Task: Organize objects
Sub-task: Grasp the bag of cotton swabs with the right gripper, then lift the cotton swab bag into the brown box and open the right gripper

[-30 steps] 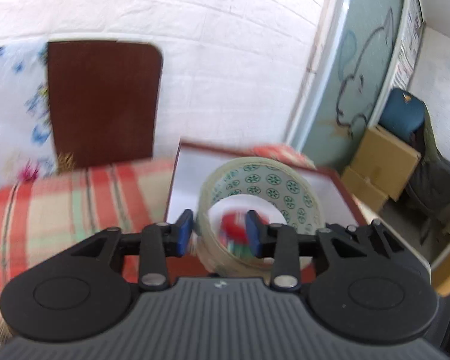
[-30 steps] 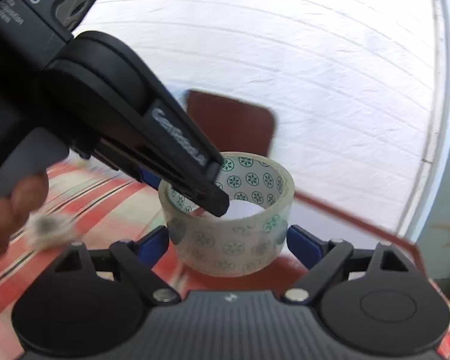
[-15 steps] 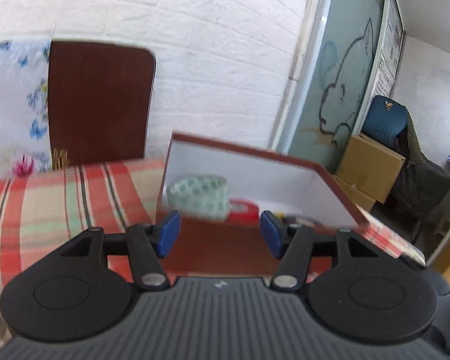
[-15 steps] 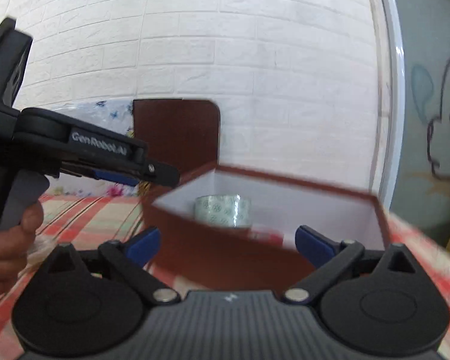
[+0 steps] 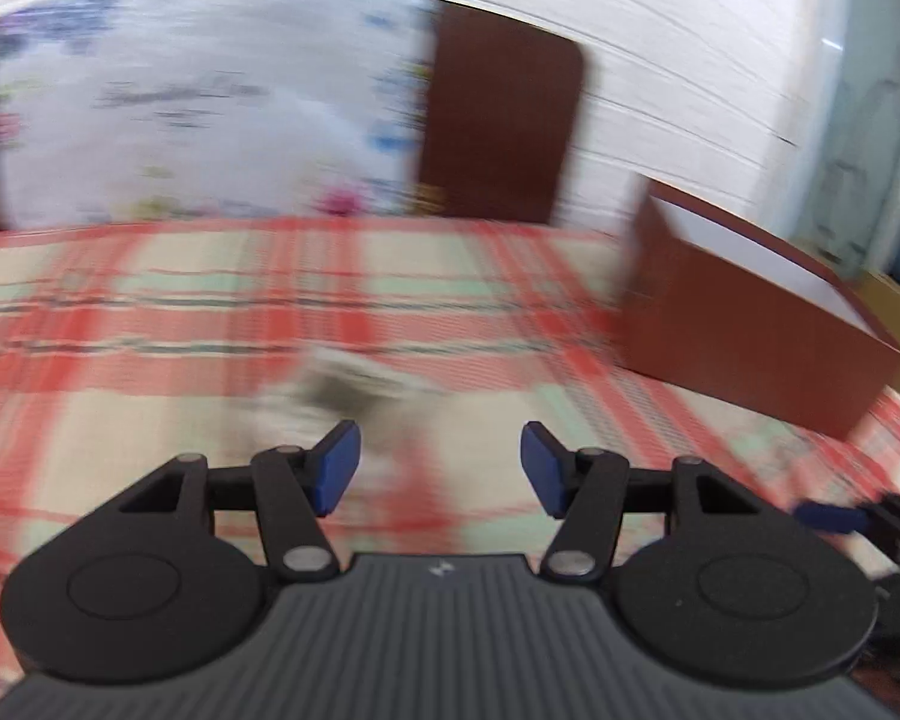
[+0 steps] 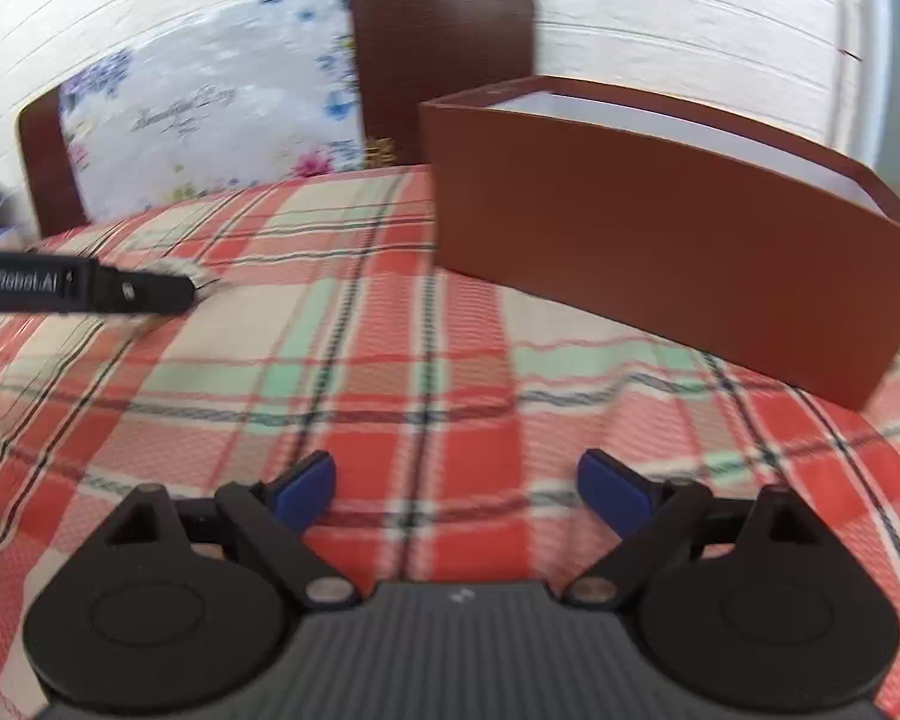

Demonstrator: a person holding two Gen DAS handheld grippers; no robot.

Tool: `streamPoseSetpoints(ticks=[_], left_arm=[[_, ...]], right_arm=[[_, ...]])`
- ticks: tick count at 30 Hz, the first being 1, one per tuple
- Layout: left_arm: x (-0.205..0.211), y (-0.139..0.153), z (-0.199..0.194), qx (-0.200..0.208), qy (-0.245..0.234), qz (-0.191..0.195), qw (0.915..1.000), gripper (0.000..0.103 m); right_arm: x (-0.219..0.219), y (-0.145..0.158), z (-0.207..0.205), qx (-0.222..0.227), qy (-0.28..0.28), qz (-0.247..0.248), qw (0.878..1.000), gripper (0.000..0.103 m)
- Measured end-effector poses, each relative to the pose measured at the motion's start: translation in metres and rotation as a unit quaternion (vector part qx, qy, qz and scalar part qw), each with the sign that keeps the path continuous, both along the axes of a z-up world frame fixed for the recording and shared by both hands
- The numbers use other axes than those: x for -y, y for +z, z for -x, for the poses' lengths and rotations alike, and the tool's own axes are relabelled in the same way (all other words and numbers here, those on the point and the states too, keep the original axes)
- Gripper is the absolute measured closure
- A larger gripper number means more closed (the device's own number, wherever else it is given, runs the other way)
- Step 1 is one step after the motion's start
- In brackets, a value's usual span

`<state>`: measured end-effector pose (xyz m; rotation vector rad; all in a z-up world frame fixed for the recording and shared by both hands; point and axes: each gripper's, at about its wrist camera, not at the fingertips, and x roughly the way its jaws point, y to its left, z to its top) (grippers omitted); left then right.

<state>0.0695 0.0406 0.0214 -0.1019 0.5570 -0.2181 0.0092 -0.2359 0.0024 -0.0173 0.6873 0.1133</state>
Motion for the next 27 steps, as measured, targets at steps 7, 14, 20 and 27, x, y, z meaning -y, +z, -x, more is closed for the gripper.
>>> streamPoseSetpoints(ticks=[7, 14, 20, 27], left_arm=[[-0.093, -0.031, -0.004, -0.01, 0.126, 0.078, 0.9889, 0.034], [-0.089, -0.031, -0.008, 0.0, 0.135, 0.081, 0.9875, 0.025], [-0.094, -0.035, -0.008, 0.001, 0.131, 0.091, 0.9873, 0.023], [-0.091, -0.035, -0.009, -0.002, 0.126, 0.077, 0.989, 0.022]], right_arm=[[-0.07, 0.008, -0.043, -0.002, 0.122, -0.011, 0.992, 0.009], [-0.161, 0.01, -0.113, 0.023, 0.203, 0.04, 0.978, 0.0], [-0.173, 0.001, -0.147, -0.018, 0.204, 0.027, 0.979, 0.03], [-0.107, 0.002, -0.094, -0.027, 0.167, 0.03, 0.985, 0.03]])
